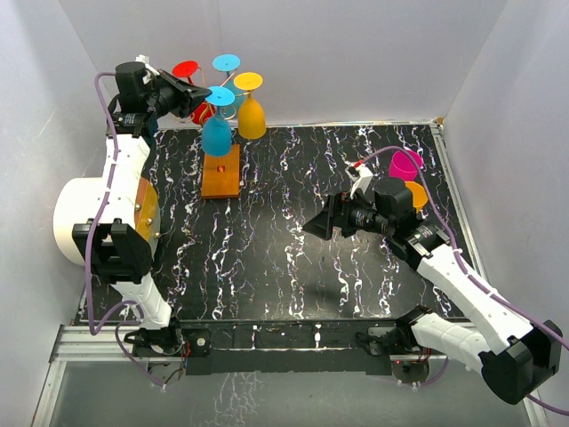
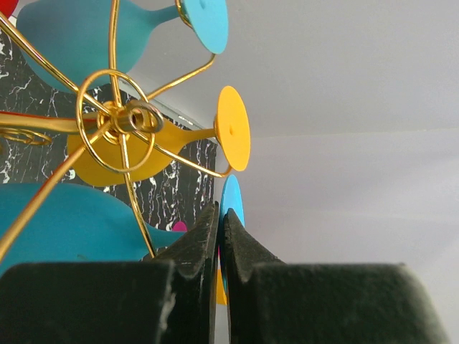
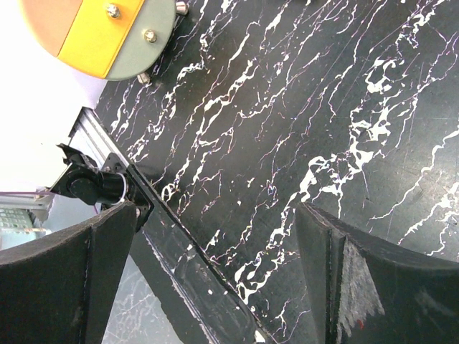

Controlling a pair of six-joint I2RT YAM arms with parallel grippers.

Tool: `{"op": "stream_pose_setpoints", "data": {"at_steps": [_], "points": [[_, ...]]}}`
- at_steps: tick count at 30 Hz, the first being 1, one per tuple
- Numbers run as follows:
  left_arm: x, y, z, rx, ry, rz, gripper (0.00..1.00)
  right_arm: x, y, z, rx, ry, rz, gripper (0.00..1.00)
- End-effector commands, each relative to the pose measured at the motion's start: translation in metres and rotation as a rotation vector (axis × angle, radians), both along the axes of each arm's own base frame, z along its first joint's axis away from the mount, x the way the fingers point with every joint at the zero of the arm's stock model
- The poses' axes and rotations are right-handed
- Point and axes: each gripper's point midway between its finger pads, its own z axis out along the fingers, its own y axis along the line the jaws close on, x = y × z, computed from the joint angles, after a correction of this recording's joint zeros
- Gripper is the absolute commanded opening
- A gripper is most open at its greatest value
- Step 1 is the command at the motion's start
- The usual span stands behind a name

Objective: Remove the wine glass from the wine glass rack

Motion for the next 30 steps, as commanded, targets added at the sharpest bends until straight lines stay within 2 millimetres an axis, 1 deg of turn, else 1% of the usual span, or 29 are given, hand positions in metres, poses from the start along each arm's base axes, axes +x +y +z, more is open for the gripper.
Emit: {"op": "stream_pose_setpoints", "data": {"at_steps": [1,6,10,12,16,21,23,25,27,30], "points": [[-0.003,-0.016,0.031,-0.021,-0.080,-0.046,0.00,0.006,0.000,0.027,0.048,-0.090,-0.015,0.92],[-0.001,-0.028,0.033,-0.026,-0.093,-0.063,0.00,0.006,0.000,0.031,0.057,-0.099,-0.019,0.97],[0.000,-0.044,0.035,-0.029,-0.095,-0.107,0.00,0.006,0.000,0.032,0.059,-0.100,-0.021,0.98],[-0.001,-0.048,0.038,-0.032,-0.097,-0.119,0.00,0.006,0.000,0.033,0.062,-0.099,-0.024,0.98],[-0.010,-0.056,0.049,-0.052,-0.124,-0.142,0.00,0.006,0.000,0.033,0.069,-0.095,-0.028,0.98],[-0.031,-0.071,0.068,-0.120,-0.160,-0.216,0.00,0.006,0.001,0.038,0.090,-0.095,-0.037,0.98],[-0.041,-0.079,0.071,-0.138,-0.167,-0.245,0.00,0.007,0.001,0.038,0.099,-0.092,-0.041,0.98],[-0.055,-0.088,0.076,-0.161,-0.182,-0.282,0.00,0.008,0.002,0.039,0.109,-0.089,-0.048,0.98],[-0.072,-0.098,0.080,-0.184,-0.205,-0.321,0.00,0.009,0.001,0.042,0.126,-0.087,-0.061,0.98],[-0.100,-0.105,0.087,-0.243,-0.241,-0.360,0.00,0.011,0.003,0.051,0.176,-0.092,-0.077,0.99]]}}
